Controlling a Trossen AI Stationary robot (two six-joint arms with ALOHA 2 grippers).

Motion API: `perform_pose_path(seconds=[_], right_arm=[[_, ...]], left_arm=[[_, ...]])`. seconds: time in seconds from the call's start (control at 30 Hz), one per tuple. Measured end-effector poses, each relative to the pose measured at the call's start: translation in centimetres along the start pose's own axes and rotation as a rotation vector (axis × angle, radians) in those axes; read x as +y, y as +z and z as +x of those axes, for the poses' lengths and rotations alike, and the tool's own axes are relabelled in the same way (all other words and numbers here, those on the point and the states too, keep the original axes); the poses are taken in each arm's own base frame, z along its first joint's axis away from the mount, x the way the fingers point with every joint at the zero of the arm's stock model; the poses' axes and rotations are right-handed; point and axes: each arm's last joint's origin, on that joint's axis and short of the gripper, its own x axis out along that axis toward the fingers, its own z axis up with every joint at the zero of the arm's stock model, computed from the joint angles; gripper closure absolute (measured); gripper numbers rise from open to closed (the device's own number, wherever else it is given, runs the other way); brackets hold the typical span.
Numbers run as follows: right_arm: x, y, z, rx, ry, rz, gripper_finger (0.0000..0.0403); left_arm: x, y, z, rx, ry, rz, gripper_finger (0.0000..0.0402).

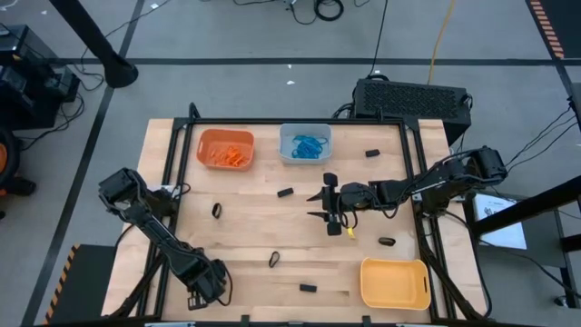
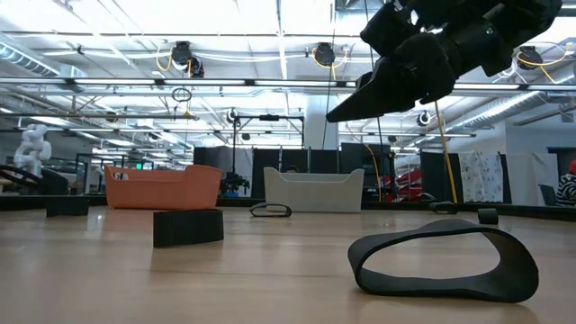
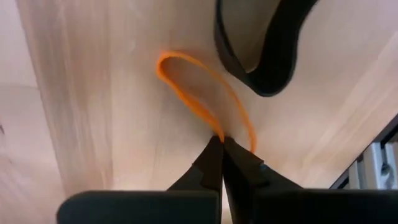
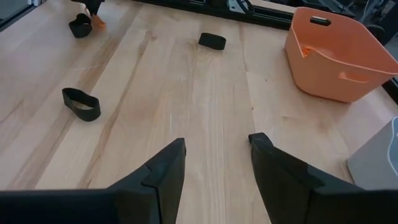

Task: Sort rubber bands into baskets
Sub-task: Put the orange rubberband into the orange bin

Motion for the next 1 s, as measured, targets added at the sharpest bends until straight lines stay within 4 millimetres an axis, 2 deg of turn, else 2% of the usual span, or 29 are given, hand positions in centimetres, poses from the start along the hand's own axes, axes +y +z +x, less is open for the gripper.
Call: perform_pose_path(seconds=[0.1,0.17,0.33,0.5,0.63,0.7,0.8,0.87,1.0], right_arm=[[0.0,0.0,0.0,0.001,0.000,0.000,0.0227],[0.0,0.0,0.0,0.001,0.000,0.000,0.0227],[0.0,0.0,0.0,0.001,0.001,0.000,0.0227],[0.0,0.0,0.0,0.002,0.000,0.000,0.0227],[0.0,0.0,0.0,0.001,0.000,-0.001,0.0227],[0.0,0.0,0.0,0.002,0.000,-0.001,0.0227],[0.0,0.0,0.0,0.001,0.000,-0.002,0.0227],[0.0,0.0,0.0,0.001,0.000,-0.003,0.0227],[0.0,0.0,0.0,0.001,0.000,-0.004,0.0227]], left_arm=[[0.2,-0.3,-0.4,-0.002,0.012,0.051,0.0394],[1.1,-0.9,-1.2,0.003,0.062,0.044,0.0398],[3.3,-2.6,-5.4,-0.091,0.144,0.000,0.0399],[6.7,-4.3,-10.1,-0.381,0.269,-0.068,0.0400],[10.6,-5.1,-13.4,-0.688,0.451,-0.260,0.0400],[12.3,-5.2,-14.8,-0.839,0.515,-0.361,0.0400],[14.4,-5.0,-16.5,-0.972,0.602,-0.431,0.0401],[15.7,-4.6,-17.4,-1.011,0.640,-0.486,0.0401],[18.2,-2.4,-18.9,-0.996,0.645,-0.540,0.0401]])
